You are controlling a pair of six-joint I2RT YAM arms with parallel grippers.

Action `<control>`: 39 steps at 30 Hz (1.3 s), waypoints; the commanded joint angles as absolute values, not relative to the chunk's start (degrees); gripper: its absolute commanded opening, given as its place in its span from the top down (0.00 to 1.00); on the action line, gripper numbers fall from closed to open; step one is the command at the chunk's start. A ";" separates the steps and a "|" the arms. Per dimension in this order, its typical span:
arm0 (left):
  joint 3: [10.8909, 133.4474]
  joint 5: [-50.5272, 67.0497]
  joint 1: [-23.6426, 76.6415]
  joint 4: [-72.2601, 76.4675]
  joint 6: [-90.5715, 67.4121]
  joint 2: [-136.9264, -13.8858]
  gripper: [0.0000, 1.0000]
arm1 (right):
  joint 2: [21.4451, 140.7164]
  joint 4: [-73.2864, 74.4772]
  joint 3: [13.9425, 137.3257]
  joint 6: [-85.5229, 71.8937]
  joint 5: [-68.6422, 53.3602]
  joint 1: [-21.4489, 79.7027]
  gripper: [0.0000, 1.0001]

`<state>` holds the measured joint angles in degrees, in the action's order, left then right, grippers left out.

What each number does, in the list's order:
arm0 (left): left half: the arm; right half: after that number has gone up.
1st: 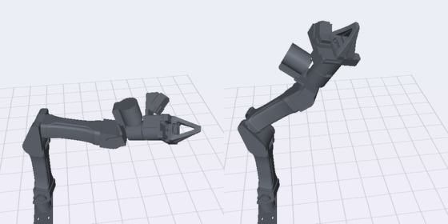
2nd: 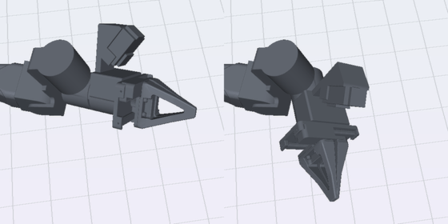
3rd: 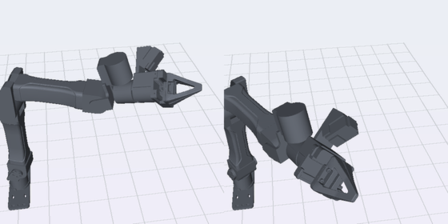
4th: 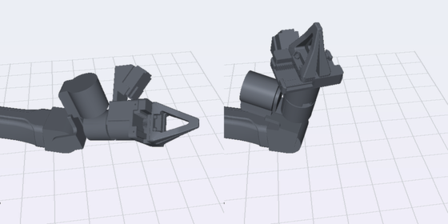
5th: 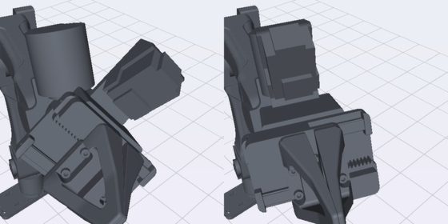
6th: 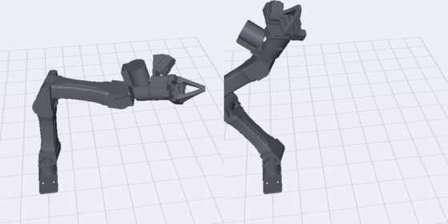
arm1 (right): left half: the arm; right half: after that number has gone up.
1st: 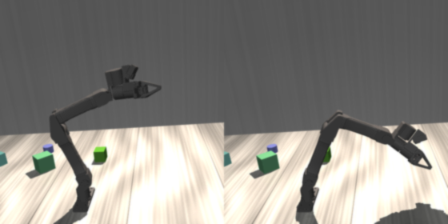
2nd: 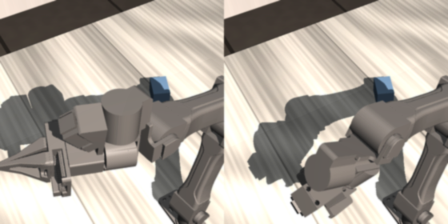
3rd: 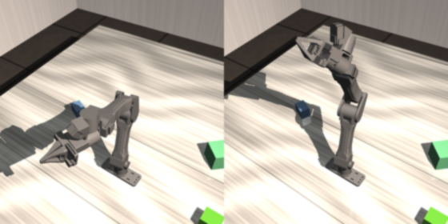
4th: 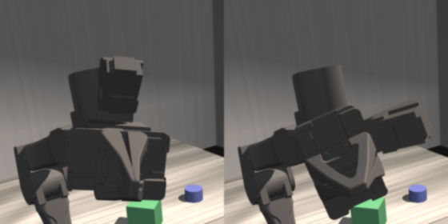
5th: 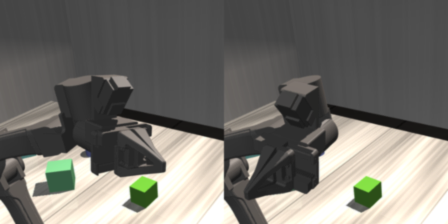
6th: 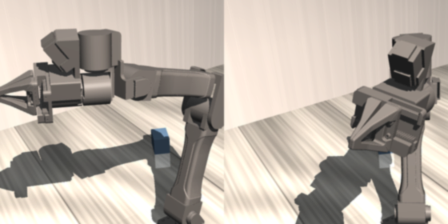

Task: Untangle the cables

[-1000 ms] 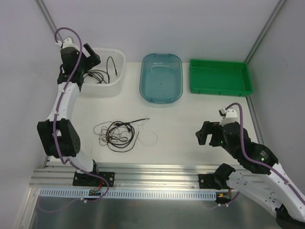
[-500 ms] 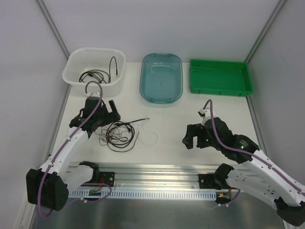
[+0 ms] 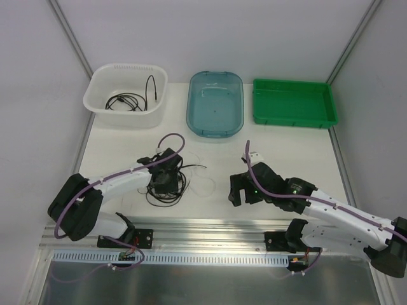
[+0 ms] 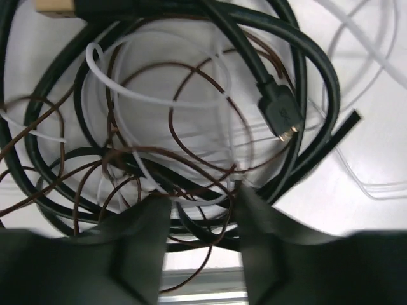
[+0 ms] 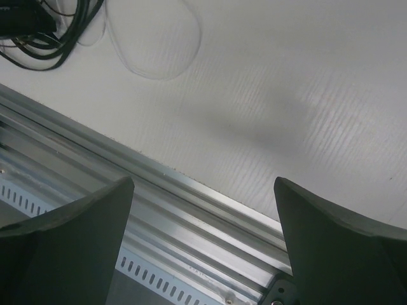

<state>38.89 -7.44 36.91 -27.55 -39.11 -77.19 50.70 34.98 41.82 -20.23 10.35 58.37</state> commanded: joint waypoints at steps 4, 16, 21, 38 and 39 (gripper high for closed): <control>48.40 -6.07 50.08 -23.65 -45.78 -81.12 0.91 | 51.42 30.85 41.58 -24.61 16.16 59.68 0.03; 51.08 -10.19 56.34 -22.32 -48.60 -72.26 1.00 | 53.34 25.49 38.94 -30.31 18.63 59.68 0.16; 48.52 -11.69 56.34 -22.32 -49.57 -67.77 1.00 | 59.14 19.00 38.58 -32.52 18.11 59.76 0.34; 45.44 -10.81 56.34 -21.62 -50.98 -67.06 1.00 | 84.89 13.01 49.13 -34.01 18.81 59.59 0.56; 45.00 -10.81 56.34 -21.45 -51.15 -66.97 1.00 | 86.03 13.36 50.09 -34.27 19.42 59.59 0.56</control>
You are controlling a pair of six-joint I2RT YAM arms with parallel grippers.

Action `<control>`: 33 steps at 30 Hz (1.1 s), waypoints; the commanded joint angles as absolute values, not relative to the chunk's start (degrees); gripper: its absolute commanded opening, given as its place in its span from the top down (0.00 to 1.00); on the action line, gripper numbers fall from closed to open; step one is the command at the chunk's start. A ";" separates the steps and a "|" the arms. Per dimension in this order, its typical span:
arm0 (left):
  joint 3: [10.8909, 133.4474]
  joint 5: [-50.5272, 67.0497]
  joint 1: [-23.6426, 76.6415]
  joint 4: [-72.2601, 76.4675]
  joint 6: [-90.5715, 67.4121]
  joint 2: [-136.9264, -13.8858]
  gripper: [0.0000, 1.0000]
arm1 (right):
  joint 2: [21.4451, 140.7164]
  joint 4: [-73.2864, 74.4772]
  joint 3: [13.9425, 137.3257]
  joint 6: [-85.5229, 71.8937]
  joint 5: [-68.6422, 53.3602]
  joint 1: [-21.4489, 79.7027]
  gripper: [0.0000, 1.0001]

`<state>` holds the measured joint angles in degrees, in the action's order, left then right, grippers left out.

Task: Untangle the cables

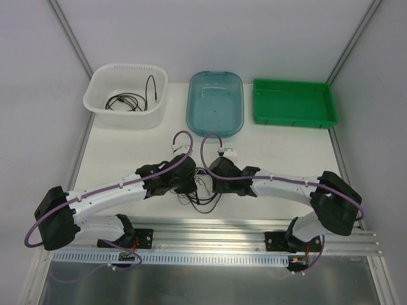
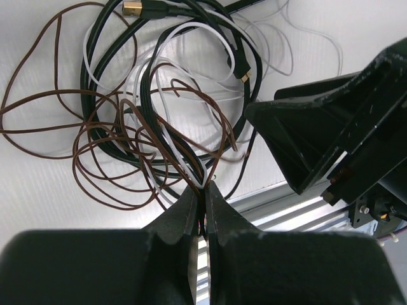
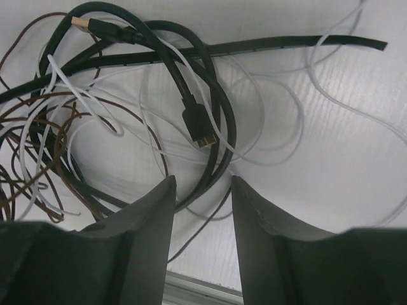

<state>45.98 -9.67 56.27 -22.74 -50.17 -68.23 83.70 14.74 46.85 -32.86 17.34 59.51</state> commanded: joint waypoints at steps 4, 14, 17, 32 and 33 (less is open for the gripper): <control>44.56 -11.25 56.34 -21.18 -50.98 -66.45 1.00 | 90.70 16.16 52.20 -35.42 20.56 59.59 0.59; 41.84 -13.36 53.89 -21.09 -49.22 -65.04 1.00 | 90.28 23.28 54.05 -34.63 24.69 59.76 0.99; 40.00 -13.36 51.78 -21.36 -47.99 -63.90 1.00 | 84.57 29.16 55.46 -31.39 26.98 59.68 0.99; 31.64 -12.74 31.56 -28.73 -42.54 -52.83 1.00 | 47.93 53.27 66.44 -11.97 27.17 41.23 0.99; 31.29 -12.66 31.12 -29.09 -42.63 -52.56 1.00 | 46.94 53.17 66.88 -11.34 24.81 39.57 0.99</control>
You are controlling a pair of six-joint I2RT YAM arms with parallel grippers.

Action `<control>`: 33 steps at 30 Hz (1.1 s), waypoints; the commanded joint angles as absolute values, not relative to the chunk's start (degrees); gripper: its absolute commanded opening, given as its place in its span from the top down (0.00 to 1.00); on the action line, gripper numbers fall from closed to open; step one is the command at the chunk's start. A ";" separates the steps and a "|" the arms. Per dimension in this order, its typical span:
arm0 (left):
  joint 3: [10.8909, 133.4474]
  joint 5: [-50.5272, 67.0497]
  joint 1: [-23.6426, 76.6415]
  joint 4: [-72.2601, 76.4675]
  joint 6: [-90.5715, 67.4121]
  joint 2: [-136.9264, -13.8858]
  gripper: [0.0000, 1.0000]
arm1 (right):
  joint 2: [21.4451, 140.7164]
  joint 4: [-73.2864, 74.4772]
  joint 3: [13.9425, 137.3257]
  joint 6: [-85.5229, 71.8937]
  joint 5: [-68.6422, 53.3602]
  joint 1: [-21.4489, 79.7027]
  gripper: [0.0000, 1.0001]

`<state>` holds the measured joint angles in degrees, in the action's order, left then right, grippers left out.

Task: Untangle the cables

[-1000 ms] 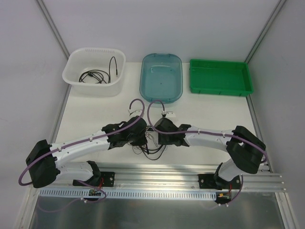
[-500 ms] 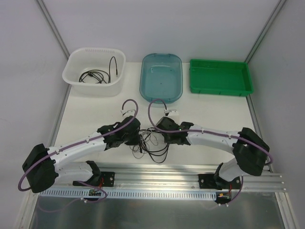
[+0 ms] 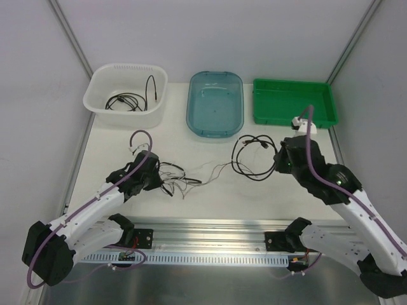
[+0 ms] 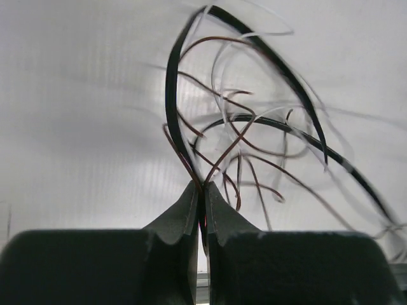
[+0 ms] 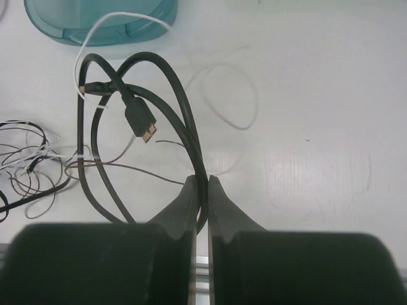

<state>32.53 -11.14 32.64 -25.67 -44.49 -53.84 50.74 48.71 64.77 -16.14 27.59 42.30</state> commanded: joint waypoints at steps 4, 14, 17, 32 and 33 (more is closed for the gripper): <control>30.67 -12.66 30.24 -29.97 -42.80 -53.17 1.00 | 45.00 55.72 68.90 -10.72 24.44 38.67 0.99; 35.67 2.96 30.58 -28.66 -37.98 -48.53 0.20 | 46.76 46.78 64.18 -5.45 -2.16 38.67 0.99; 38.48 11.23 30.94 -27.07 -36.22 -45.18 0.01 | 46.23 42.81 61.09 -4.83 -7.27 38.67 0.99; 54.13 20.65 45.69 -20.92 -22.60 -56.06 0.01 | 55.10 35.60 61.96 5.97 -6.24 51.50 0.99; 54.75 21.18 46.05 -20.48 -21.80 -58.08 0.01 | 55.89 35.42 62.40 7.11 -6.41 51.85 0.99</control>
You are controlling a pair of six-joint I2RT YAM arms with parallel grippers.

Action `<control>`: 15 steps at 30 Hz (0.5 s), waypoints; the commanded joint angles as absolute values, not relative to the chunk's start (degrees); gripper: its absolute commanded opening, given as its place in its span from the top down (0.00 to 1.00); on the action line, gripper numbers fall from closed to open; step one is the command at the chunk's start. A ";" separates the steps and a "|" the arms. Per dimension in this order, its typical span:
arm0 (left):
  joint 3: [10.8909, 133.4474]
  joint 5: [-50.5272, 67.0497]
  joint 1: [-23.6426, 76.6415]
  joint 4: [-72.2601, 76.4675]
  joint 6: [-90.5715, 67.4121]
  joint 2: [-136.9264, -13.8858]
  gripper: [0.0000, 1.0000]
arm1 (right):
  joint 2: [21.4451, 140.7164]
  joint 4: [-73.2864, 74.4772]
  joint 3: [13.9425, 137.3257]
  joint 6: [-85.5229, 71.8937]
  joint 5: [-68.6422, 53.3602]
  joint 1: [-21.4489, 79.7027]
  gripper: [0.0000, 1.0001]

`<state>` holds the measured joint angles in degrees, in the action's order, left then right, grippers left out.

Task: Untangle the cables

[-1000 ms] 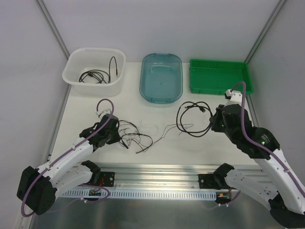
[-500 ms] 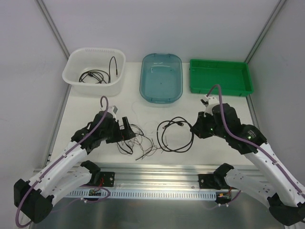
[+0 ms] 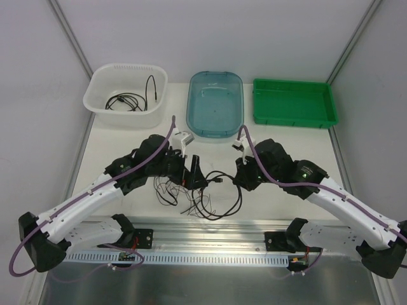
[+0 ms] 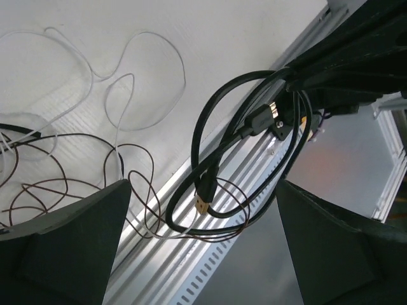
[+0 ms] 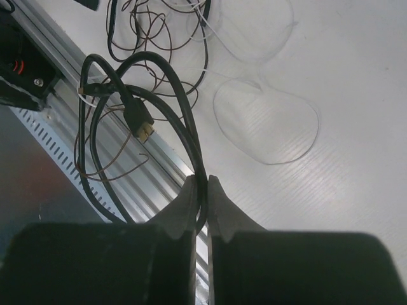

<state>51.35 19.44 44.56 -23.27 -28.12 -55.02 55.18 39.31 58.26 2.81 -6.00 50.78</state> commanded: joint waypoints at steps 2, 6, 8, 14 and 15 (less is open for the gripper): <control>56.68 23.02 46.49 -20.04 -19.78 -60.02 0.01 | 56.60 35.68 63.89 8.34 -6.76 52.91 0.99; 59.41 25.49 48.16 -19.25 -17.84 -65.20 0.02 | 57.57 35.42 65.04 10.63 -7.38 54.31 0.98; 60.12 25.84 48.51 -18.99 -17.84 -66.44 0.09 | 57.66 34.90 65.04 11.69 -7.47 54.75 0.97; 59.07 24.62 48.78 -17.32 -19.68 -66.36 0.64 | 57.31 34.54 62.41 10.64 1.20 54.93 0.94; 58.80 23.57 48.69 -17.23 -19.95 -65.05 0.85 | 57.22 34.45 60.58 10.03 3.93 54.93 0.93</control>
<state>58.04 23.94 48.40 -19.99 -20.58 -67.51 57.71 36.71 62.30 10.07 -3.11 54.65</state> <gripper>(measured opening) 0.291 0.069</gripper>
